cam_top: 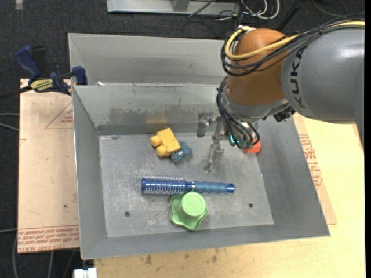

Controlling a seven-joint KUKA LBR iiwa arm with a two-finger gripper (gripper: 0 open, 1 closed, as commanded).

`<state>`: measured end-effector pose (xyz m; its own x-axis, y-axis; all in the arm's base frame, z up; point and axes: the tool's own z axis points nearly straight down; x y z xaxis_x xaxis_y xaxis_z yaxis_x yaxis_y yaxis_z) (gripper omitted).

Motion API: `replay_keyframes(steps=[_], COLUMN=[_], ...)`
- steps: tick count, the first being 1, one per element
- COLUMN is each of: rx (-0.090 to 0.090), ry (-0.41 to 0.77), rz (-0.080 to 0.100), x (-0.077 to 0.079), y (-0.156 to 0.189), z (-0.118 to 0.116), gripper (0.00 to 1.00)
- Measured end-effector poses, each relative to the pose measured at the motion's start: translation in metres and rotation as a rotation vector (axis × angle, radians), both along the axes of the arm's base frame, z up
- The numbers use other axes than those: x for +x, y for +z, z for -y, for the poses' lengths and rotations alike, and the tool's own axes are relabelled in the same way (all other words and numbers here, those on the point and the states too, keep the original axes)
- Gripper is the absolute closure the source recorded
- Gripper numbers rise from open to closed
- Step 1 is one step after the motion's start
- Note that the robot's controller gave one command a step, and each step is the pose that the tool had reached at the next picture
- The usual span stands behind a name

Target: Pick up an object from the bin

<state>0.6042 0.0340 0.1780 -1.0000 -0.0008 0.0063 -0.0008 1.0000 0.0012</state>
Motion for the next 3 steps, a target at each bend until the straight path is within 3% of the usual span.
replay_keyframes(steps=[1,2,3], rx=[0.001,0.001,-0.001], ry=[0.258,0.258,0.286], rz=[0.001,0.008,0.016], x=[-0.045,-0.043,-0.057], y=[-0.111,-0.108,0.066], z=[0.025,0.025,0.014], gripper=[0.0,1.0,1.0])
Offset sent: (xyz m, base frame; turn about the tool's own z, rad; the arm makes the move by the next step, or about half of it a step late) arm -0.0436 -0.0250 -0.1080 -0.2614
